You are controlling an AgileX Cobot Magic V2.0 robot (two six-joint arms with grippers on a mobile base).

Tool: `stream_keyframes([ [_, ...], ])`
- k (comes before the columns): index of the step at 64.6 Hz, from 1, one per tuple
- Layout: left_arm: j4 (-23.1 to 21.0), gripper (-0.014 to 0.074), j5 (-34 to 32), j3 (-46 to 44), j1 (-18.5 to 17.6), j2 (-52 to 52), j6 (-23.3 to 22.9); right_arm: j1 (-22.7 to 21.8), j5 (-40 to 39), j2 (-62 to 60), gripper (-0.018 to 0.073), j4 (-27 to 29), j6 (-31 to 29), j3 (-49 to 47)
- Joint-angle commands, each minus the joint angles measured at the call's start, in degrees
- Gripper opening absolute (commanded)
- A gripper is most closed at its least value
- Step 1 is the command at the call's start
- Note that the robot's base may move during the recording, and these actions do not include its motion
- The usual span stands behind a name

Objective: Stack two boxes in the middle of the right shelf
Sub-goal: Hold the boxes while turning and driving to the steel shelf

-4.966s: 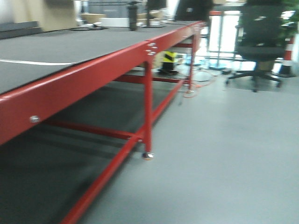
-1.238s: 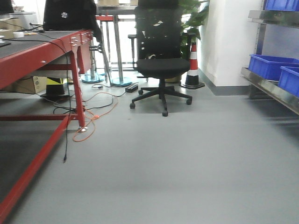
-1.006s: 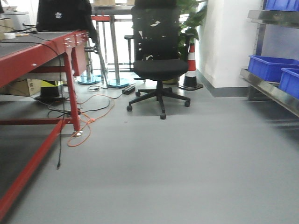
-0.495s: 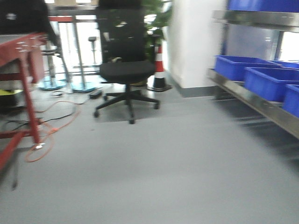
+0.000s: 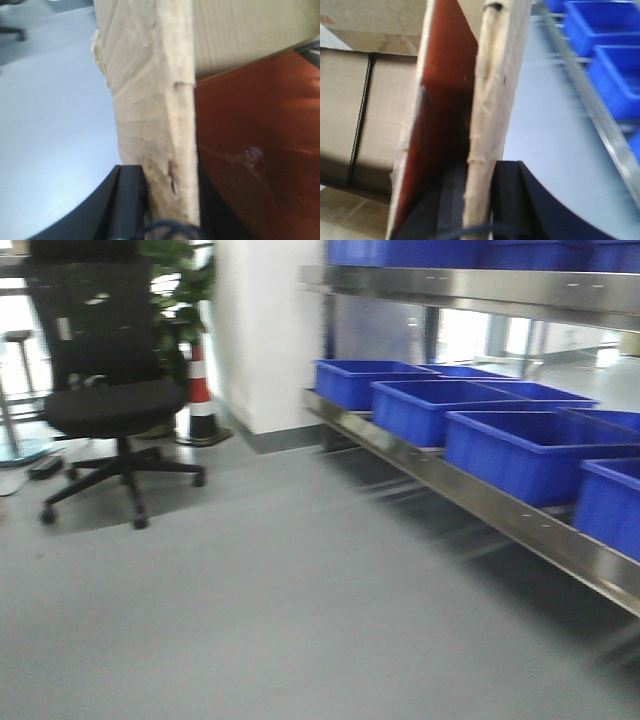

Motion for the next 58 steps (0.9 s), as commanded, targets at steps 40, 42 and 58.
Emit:
stream_keyframes([
  [40,-0.65,-0.0111,-4.13,-0.78,-0.16,-0.72,0.03,-0.49,-1.97,-0.66,-0.0151,-0.59,-0.65,-0.5],
  [42,-0.65,-0.0111,-4.13,-0.78,-0.16,-0.72,0.03,-0.49,-1.97,-0.66,-0.0151,-0.59,-0.65,-0.5],
  [58,-0.65,-0.0111,-4.13,-0.78,-0.16,-0.72,0.03,-0.49,-1.97,-0.66,-0.0151,-0.59,-0.65,-0.5],
])
